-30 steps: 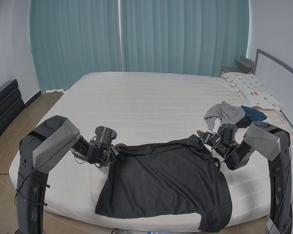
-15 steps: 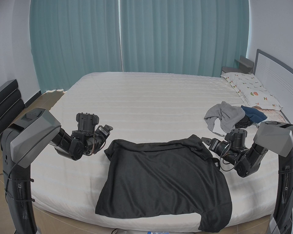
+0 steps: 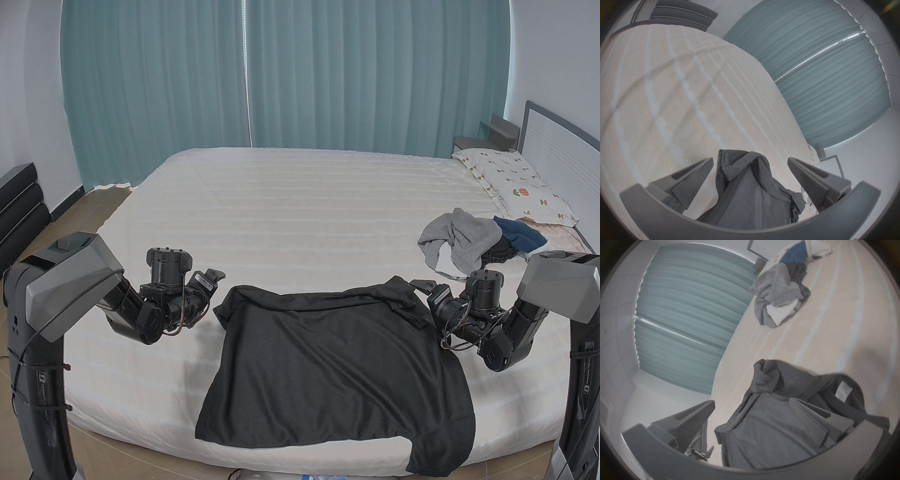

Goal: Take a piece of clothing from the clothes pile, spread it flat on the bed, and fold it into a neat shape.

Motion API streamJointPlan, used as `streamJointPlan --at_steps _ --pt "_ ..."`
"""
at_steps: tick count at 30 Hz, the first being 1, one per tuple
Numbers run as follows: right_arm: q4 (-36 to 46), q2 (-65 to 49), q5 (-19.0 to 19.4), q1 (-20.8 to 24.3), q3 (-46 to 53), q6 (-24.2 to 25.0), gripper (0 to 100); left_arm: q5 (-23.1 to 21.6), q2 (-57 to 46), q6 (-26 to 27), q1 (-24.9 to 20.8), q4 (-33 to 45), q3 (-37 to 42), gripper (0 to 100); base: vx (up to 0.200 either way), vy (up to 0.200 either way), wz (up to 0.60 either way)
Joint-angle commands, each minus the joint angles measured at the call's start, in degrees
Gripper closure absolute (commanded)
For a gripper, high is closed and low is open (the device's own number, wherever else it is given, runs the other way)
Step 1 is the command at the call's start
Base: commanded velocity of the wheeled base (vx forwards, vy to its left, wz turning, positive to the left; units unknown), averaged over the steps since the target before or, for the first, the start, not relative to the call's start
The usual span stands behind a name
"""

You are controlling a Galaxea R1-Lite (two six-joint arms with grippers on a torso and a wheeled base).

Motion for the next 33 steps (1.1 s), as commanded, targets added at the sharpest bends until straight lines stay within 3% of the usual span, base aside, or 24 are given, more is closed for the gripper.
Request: streamJointPlan --at_steps 1,12,17,28,29,33 --pt "-0.1 0.3 2.8 -2.0 1.9 4.6 0 -0.4 5.7 -0.1 1.0 -1.6 -2.6 0 0.0 0.0 0.0" --pt "-8.9 3.3 3.6 -0.9 5.6 2.9 0 -0.8 7.9 0.9 1.4 -3.7 -4.6 0 0.0 0.0 0.0" --pt "-12.8 5.1 3.6 -0.5 7.3 0.4 0 -3.9 8.2 5.3 1.4 -3.1 -3.9 0 0.0 0.0 0.0" --pt "-13.5 5.2 3.6 -0.5 7.6 0.3 0 -4.2 8.3 6.0 -0.1 -3.6 -3.2 0 0.0 0.0 0.0" --pt "-13.5 5.2 3.6 -0.5 7.5 0.2 0 -4.2 8.3 6.0 -0.2 -3.6 -3.3 100 0.0 0.0 0.0" --pt "-13.5 5.2 3.6 -0.5 7.5 0.2 0 -4.1 9.8 8.1 -0.2 -3.5 -4.7 100 0.0 0.0 0.0"
